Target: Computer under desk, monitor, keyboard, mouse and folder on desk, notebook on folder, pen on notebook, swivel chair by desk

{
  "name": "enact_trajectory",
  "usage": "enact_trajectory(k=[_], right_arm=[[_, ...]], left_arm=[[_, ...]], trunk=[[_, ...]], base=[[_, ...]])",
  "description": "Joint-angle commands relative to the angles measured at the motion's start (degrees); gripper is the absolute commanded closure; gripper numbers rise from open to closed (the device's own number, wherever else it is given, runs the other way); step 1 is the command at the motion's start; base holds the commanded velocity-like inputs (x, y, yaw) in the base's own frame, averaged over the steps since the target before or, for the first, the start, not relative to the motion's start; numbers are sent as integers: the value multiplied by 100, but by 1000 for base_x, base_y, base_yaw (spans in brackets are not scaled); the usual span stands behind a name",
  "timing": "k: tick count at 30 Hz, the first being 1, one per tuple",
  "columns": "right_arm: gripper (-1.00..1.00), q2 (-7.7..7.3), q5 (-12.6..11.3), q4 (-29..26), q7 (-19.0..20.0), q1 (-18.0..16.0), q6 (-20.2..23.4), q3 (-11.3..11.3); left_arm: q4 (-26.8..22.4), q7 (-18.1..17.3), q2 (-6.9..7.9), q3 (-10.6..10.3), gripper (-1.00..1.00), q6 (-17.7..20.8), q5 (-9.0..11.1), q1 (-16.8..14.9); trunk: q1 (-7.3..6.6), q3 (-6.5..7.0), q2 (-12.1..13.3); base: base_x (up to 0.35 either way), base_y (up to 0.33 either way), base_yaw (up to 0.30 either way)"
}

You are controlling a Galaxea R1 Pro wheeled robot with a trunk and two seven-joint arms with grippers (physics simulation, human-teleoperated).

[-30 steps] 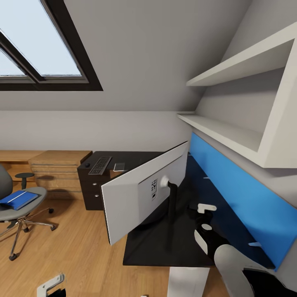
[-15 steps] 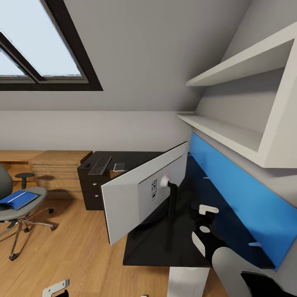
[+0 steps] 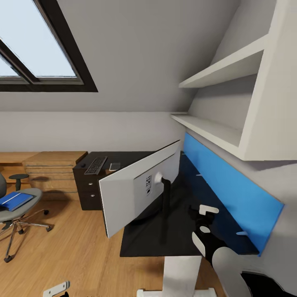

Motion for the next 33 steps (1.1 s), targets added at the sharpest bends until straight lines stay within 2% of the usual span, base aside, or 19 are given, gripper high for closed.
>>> enact_trajectory(k=[1,6,12,16,18,20,25,26,28,31,33], right_arm=[[-100,5,40,11,-4,-7,-20,-42],[-100,20,40,28,-4,-3,-20,-38],[-100,177,56,49,23,-3,-20,-28],[-100,226,62,51,28,-4,-23,-26],[-100,243,64,55,31,-3,-26,-25],[-100,355,89,230,151,6,-29,13],[-100,405,105,256,174,6,-157,47],[-100,406,162,255,178,6,-211,192],[-100,407,223,255,182,6,-217,341],[-100,414,325,250,262,6,-175,759],[-100,416,342,235,337,4,-107,862]], left_arm=[[2,4,-5,21,-100,-3,-59,-4],[9,4,-5,21,-100,-2,-59,-4],[15,9,-5,21,-100,-2,-59,-4],[17,6,-7,21,-100,-2,-59,-4],[18,5,-9,21,-100,-2,-59,-5],[44,20,-14,21,-100,-2,-59,-5],[45,31,-14,21,-100,-2,-59,-5],[45,35,-14,21,-100,-2,-59,-6],[45,35,-14,21,-100,-2,-59,-5],[45,37,-14,21,-100,-2,-59,-4],[45,36,-14,21,-100,-2,-59,-4]], trunk=[[-2,-3,-7],[-2,24,-7],[-2,28,-7],[-2,28,-7],[-2,28,-7],[-2,28,-7],[-2,28,-7],[-2,28,-7],[-2,28,-7],[-2,28,-7],[-2,28,-7]], base=[[-316,0,-212],[-325,16,-198],[-304,155,-26],[-228,250,-4],[-182,282,-2],[-9,22,0],[-2,5,0],[0,0,0],[0,0,0],[0,0,0],[0,0,0]])
